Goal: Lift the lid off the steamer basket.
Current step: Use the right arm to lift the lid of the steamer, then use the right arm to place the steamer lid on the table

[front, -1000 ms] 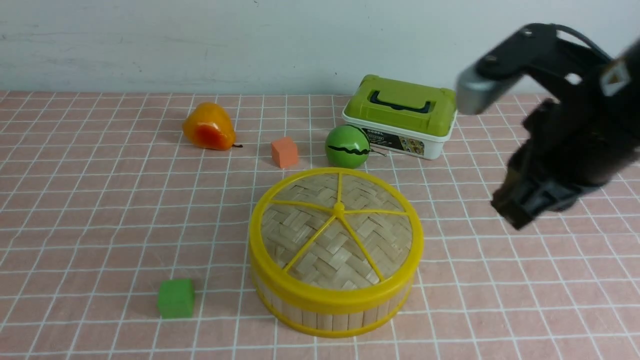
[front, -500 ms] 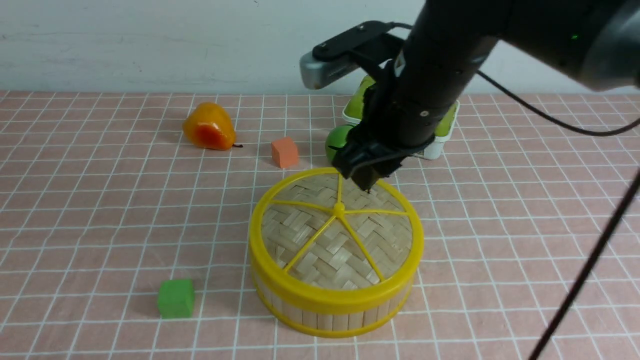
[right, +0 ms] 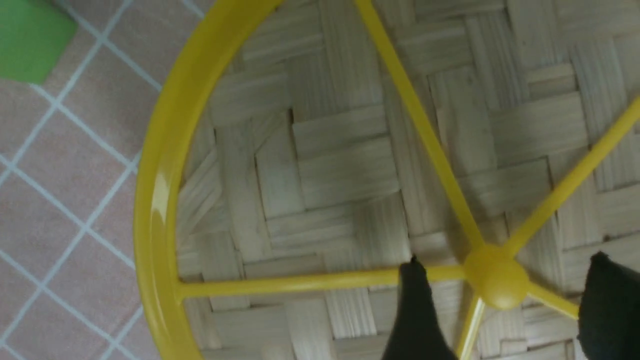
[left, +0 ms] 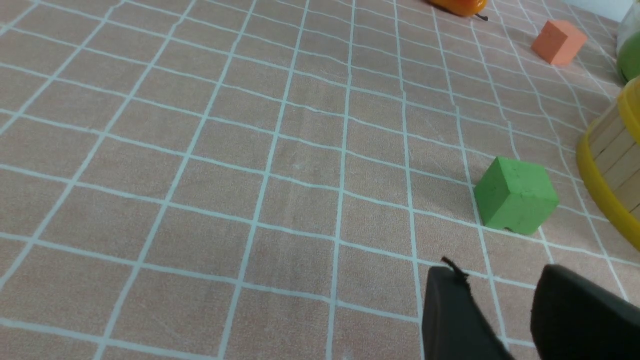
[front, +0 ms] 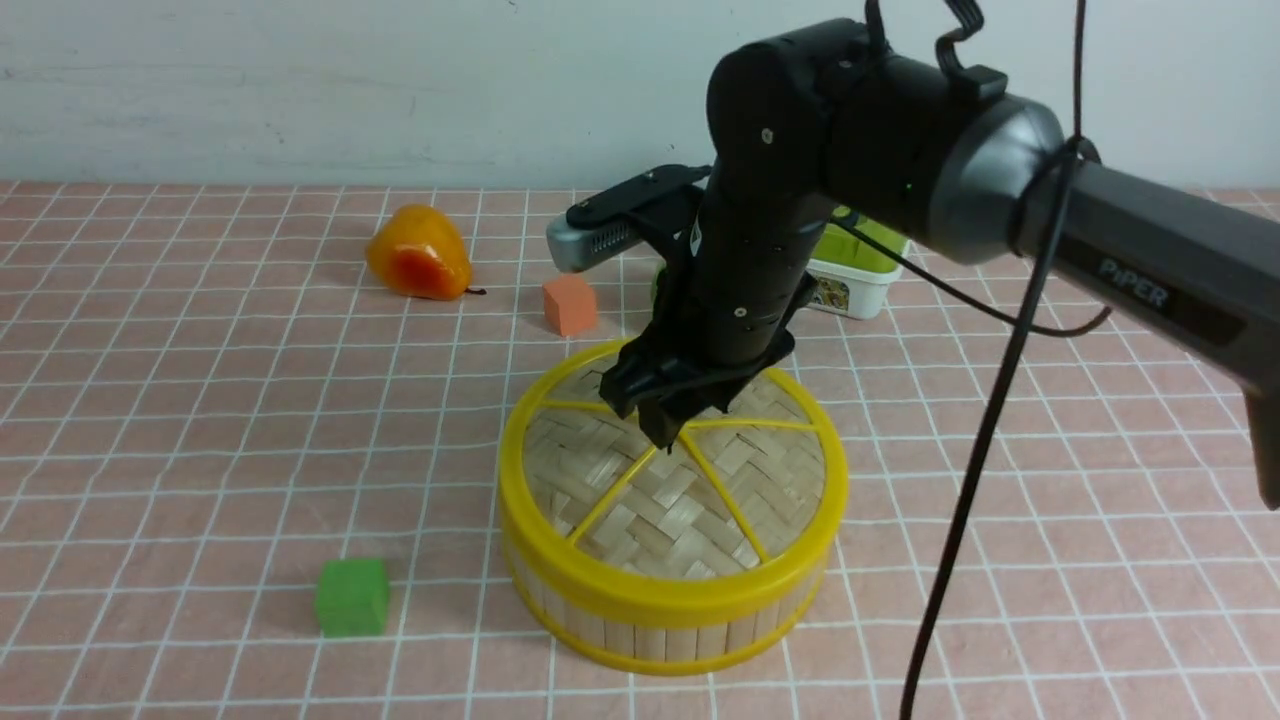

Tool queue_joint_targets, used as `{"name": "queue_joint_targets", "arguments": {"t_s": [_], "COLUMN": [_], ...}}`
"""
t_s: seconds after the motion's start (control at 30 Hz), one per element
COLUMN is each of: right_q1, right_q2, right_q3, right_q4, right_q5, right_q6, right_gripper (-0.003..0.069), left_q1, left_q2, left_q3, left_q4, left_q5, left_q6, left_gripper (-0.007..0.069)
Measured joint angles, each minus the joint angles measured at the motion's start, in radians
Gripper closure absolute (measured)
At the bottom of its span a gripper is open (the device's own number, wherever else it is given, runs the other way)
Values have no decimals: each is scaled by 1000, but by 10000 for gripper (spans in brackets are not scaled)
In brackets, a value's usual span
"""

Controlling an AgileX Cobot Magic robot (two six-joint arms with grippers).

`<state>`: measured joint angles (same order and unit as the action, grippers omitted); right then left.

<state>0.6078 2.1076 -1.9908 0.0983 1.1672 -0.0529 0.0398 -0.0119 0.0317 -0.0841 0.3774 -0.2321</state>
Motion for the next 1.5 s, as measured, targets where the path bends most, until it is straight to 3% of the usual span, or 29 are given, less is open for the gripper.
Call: {"name": "queue_joint_targets", "arguments": {"t_s": [0.33, 0.5, 0.93, 1.3, 1.37, 1.5], "right_q1": [0, 0, -31, -369, -470, -543], "right_q2": [29, 24, -193, -457, -461, -441], "right_q3": [-5, -7, -53, 192, 299, 461], "right_q4": [0, -7, -168, -167, -109, -10], "right_q5": [-16, -10, 80, 86, 84, 44], "right_q6": [19, 19, -68, -68, -68, -68], "right_gripper": [425, 574, 581, 581, 581, 581], "left_q1": [0, 0, 0, 0, 0, 0], "left_q2": [0, 0, 0, 0, 0, 0], "left_q3": [0, 0, 0, 0, 0, 0], "left_q4": [0, 0, 0, -3, -3, -3], "left_q5": [0, 0, 0, -1, -1, -1], "left_q6": [0, 0, 0, 0, 0, 0], "left_gripper": [386, 386, 386, 386, 386, 386]}}
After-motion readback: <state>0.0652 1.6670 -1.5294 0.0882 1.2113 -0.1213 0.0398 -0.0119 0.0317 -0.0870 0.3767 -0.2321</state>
